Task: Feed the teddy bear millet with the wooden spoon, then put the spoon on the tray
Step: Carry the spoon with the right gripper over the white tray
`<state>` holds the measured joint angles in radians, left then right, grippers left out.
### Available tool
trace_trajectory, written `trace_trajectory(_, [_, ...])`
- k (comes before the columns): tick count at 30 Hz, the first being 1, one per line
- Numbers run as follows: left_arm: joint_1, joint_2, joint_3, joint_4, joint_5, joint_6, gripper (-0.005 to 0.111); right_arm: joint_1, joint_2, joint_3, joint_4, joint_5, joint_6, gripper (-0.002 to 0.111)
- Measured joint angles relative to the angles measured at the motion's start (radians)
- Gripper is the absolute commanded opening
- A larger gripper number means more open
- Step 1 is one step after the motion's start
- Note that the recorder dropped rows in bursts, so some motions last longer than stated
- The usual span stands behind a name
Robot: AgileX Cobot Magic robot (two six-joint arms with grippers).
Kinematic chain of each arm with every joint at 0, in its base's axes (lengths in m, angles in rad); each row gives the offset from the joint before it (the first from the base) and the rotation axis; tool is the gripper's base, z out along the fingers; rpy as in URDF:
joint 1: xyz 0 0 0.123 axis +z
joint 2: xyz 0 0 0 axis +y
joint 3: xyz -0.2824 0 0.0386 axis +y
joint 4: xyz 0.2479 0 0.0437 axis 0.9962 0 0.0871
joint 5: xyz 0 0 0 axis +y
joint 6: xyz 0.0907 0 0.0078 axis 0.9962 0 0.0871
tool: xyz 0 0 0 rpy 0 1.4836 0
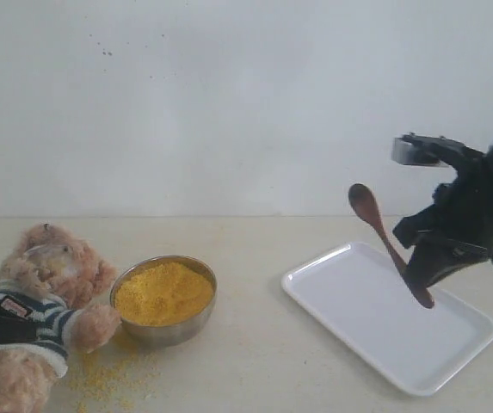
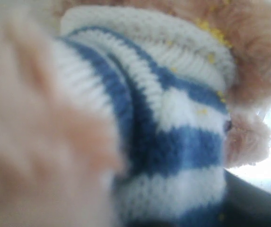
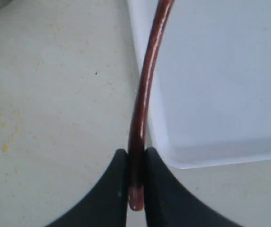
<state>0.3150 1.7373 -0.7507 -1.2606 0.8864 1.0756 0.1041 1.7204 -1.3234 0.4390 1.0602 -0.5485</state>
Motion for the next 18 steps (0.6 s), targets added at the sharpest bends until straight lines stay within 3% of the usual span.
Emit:
trace_trajectory(7, [0.0, 0.0, 0.0, 0.0, 0.0, 0.006, 0.004, -0.066, 0.039, 0.051, 0.187, -0.076, -0.142, 0.0])
trace_trajectory(18, [0.0, 0.0, 0.0, 0.0, 0.0, 0.044, 0.004, -0.066, 0.232, 0.051, 0.201, -0.194, -0.157, 0.0])
